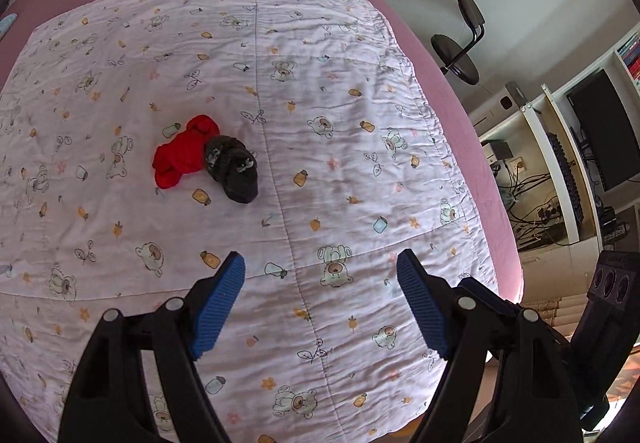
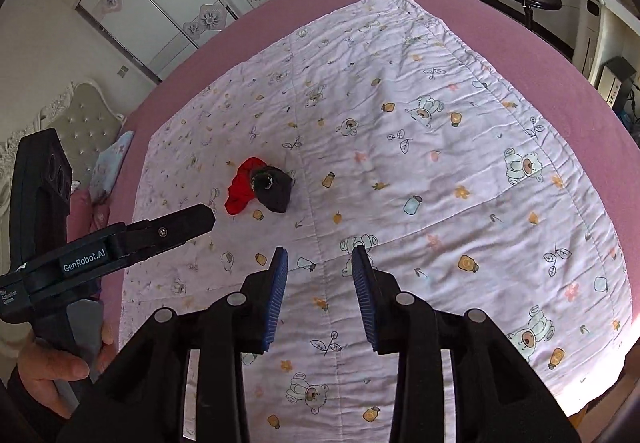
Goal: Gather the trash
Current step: 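Move both open tools back over the red cloth and grey sock, then grasp the red cloth with the left tool while the right tool grasps the grey sock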
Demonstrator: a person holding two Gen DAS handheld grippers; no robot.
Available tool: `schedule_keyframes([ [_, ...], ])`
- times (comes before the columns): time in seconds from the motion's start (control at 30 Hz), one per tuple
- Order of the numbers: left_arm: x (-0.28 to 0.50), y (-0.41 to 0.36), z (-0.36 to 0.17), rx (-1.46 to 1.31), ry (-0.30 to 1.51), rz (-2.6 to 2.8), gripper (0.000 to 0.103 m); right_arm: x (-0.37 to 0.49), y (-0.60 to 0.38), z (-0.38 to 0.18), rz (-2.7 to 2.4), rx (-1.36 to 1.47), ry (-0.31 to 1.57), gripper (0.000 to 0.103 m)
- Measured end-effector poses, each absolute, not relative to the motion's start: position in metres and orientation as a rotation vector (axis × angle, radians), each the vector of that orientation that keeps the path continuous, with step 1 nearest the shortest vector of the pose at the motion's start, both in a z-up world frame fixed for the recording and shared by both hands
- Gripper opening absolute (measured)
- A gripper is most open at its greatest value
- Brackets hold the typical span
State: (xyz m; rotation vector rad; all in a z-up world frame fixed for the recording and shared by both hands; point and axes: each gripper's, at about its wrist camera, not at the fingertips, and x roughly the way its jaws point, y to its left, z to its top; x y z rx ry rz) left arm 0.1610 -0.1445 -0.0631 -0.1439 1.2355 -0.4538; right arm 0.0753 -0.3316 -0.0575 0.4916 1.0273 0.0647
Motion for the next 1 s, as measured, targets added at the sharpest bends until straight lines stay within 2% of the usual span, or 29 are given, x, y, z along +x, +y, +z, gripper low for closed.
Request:
schedule_keyframes([
  [0.53, 0.278, -0.108, -0.112, -0.262, 1.286, -0.257, 0.078, 0.235, -0.297, -0.1, 0.255, 0.384, 1.126, 0.036],
  [1.0, 0.326, -0.089, -0.176, -0.295, 1.384, -0.215, 0.078, 0.284, -0.279, -0.156, 0.281, 0.369, 1.226, 0.037],
])
